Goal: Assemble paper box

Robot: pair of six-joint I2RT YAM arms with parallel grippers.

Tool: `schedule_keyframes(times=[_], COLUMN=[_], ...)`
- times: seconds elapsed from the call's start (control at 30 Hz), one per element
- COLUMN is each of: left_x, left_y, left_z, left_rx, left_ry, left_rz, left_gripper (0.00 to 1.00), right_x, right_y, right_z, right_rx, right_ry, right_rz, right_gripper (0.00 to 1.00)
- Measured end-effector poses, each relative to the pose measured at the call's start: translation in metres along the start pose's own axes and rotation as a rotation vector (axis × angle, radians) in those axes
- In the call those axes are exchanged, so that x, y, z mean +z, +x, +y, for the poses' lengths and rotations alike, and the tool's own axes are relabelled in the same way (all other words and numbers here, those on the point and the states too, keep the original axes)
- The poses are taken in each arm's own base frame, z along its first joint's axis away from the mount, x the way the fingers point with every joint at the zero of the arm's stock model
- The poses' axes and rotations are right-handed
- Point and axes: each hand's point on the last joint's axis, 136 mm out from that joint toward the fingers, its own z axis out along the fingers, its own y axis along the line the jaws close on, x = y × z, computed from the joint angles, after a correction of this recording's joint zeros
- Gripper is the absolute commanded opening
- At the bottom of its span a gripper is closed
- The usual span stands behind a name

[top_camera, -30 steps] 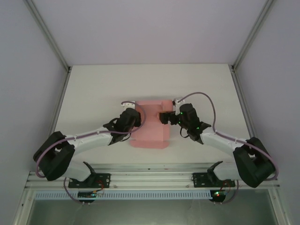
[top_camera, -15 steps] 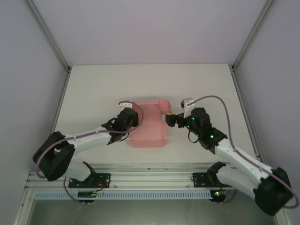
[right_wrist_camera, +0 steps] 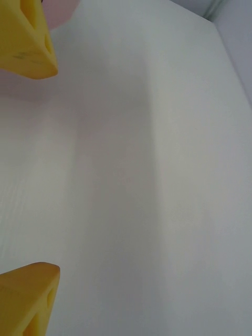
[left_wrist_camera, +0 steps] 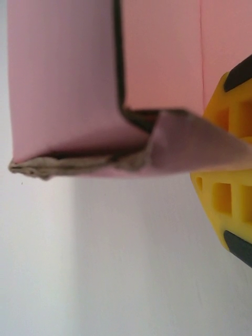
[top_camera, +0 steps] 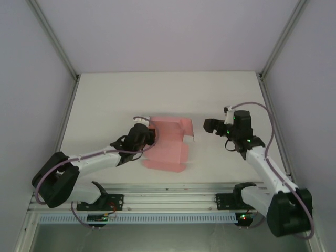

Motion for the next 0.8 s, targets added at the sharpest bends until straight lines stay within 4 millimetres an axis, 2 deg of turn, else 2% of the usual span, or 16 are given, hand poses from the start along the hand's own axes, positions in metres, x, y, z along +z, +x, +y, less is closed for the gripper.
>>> schedule_keyframes(times=[0.17,0.3,0.37,0.63,0.8], left_x=[0.0,0.0,0.0,0.003,0.004], left_y=[0.0,0.0,0.0,0.008,0.012], left_z=[-0.002,-0.002,-0.002,0.005,0.012], left_rx=[0.008,0.007,0.007,0.026,0.03], left_ry=[0.012,0.01,0.01,-0.016,-0.052], left_rz=[0.003,0.001,0.001,0.032,0.042], left_gripper=[0.0,0.0,0.0,0.0,0.0], right_x=[0.018,0.017,0.018,0.038,0.043], right_y=[0.019,0.032,0.037,0.054,0.053], right_z=[0.041,0.075,0.086,0.097,0.098], right_rx=[-0.076,-0.166,-0.199,-0.246,-0.268], right_ry=[-0.151,-0.265,-0.297,-0.296,-0.256], right_rz=[0.11,0.152,0.161,0.197,0.183], right_gripper=[0.91,0.91,0.91,0.9,0.9])
